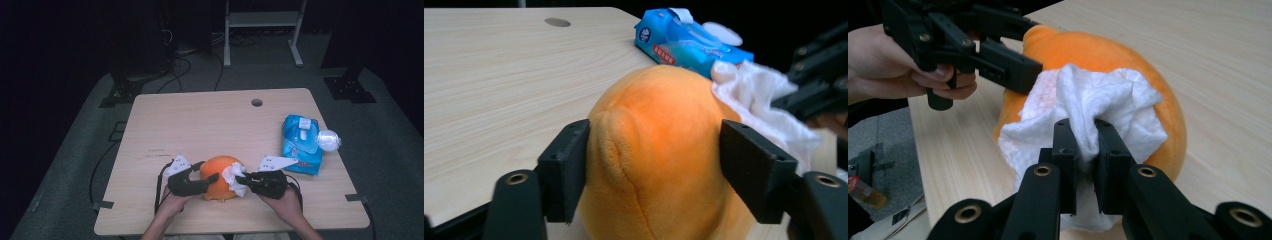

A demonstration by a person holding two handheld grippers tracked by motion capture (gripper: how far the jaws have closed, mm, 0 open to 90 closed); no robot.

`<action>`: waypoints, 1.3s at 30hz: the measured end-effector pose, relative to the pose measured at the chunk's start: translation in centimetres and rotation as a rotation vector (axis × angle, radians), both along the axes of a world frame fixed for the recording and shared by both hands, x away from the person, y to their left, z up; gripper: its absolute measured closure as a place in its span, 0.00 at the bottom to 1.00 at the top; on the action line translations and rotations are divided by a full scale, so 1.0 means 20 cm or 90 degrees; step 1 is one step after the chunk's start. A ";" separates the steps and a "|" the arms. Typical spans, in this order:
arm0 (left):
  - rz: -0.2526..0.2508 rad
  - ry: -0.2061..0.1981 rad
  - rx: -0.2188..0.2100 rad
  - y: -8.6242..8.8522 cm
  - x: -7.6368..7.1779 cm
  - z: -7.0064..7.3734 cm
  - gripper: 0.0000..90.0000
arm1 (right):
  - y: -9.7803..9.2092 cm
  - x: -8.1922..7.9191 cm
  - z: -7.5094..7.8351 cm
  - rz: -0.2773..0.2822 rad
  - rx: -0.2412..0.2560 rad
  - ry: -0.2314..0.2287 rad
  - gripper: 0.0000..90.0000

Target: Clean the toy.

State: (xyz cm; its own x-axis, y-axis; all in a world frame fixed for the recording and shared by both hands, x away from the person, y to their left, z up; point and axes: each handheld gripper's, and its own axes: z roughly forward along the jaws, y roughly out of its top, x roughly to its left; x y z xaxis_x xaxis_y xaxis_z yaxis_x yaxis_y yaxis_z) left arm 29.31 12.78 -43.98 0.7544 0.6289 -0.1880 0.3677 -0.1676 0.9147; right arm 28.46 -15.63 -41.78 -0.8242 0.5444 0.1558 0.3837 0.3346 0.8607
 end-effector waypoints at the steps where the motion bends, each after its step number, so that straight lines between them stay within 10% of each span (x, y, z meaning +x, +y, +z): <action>1: -0.011 -0.014 0.014 -0.01 -0.01 0.00 0.38 | -0.01 0.01 0.01 -0.005 0.004 -0.001 0.89; 7: -0.069 -0.071 0.060 -0.09 -0.07 0.03 0.40 | -0.12 0.09 0.02 -0.063 0.040 0.016 0.89; 16: -0.033 -0.002 0.041 -0.09 -0.03 0.03 0.21 | -0.06 0.04 0.00 -0.015 0.021 0.026 0.89; 24: -0.002 -0.190 0.121 -0.18 -0.10 0.08 0.45 | -0.08 0.06 0.04 -0.029 0.059 0.021 0.89; 28: -0.023 -0.156 0.111 -0.17 -0.09 0.07 0.33 | -0.06 0.08 -0.01 -0.030 0.043 0.033 0.89; 32: -0.018 -0.110 0.023 -0.09 -0.07 0.12 0.25 | -0.06 0.07 -0.03 -0.025 0.054 0.047 0.89; 39: -0.032 -0.069 0.064 -0.06 -0.08 0.07 0.45 | -0.06 0.07 -0.03 -0.039 0.030 0.034 0.89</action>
